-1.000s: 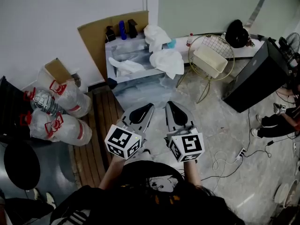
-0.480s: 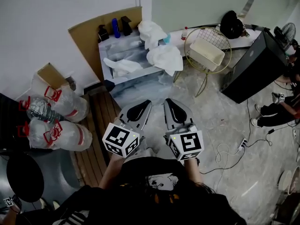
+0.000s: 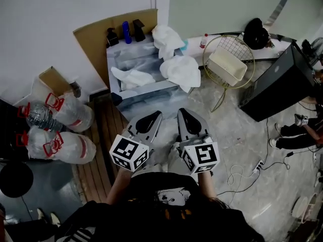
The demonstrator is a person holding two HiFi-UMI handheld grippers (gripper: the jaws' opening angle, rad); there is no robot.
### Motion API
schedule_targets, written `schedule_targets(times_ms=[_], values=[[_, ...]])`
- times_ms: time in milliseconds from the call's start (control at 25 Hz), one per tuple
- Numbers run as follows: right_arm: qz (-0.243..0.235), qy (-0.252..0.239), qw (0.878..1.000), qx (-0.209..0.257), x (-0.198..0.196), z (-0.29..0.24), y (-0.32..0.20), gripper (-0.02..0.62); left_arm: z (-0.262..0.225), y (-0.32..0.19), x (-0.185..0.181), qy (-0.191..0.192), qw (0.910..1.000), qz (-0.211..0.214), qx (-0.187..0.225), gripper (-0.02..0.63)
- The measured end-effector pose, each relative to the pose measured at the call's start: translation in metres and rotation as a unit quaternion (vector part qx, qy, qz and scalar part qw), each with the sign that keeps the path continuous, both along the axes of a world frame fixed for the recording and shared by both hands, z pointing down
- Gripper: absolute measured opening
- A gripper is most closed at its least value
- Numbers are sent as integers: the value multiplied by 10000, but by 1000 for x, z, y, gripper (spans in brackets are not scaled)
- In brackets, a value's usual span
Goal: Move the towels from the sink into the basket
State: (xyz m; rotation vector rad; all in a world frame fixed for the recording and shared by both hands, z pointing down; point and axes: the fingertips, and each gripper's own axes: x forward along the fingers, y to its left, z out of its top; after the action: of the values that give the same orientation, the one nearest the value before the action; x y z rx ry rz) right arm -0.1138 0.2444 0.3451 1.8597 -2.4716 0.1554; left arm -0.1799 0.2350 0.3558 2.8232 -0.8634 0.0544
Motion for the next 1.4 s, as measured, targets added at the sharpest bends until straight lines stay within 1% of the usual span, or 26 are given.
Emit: schedule_targets(times_ms=[200, 400, 560, 640, 760, 880, 1000, 1240, 1280, 1320, 1360, 1400], values=[[-204, -246, 9994, -90, 38, 13, -51, 6, 10, -44, 31, -123, 9997, -210, -23, 11], [-529, -179, 9982, -210, 79, 18, -109, 6, 5, -104, 67, -211, 9981, -582, -45, 11], [-744, -313, 9965, -227, 111, 16, -146, 6, -2, -139, 96, -240, 9964, -810, -30, 11], [-884, -321, 9953, -241, 122, 17, -162, 6, -2, -154, 105, -296, 9947, -981, -32, 11], [-1077, -308, 9932, -314, 133, 24, -180, 6, -2, -170, 113, -374, 9918, -1219, -36, 11], [-1182, -382, 9911, -473, 142, 39, -194, 6, 2, -178, 121, -463, 9901, -1320, -114, 11], [-1287, -393, 9889, -629, 143, 55, -208, 6, 7, -188, 121, -577, 9881, -1411, -198, 11], [-1516, 88, 9842, -914, 141, 93, -232, 16, 13, -201, 116, -678, 9860, -1491, -320, 11], [-1589, 217, 9825, -948, 140, 99, -236, 52, 14, -204, 114, -681, 9859, -1487, -342, 11], [-1699, 367, 9800, -973, 138, 105, -240, 149, 15, -207, 112, -682, 9861, -1473, -358, 11], [-1835, 536, 9766, -985, 135, 111, -245, 213, 17, -211, 111, -682, 9864, -1452, -368, 11], [-1977, 718, 9727, -985, 131, 116, -251, 248, 18, -216, 109, -683, 9867, -1429, -377, 11]])
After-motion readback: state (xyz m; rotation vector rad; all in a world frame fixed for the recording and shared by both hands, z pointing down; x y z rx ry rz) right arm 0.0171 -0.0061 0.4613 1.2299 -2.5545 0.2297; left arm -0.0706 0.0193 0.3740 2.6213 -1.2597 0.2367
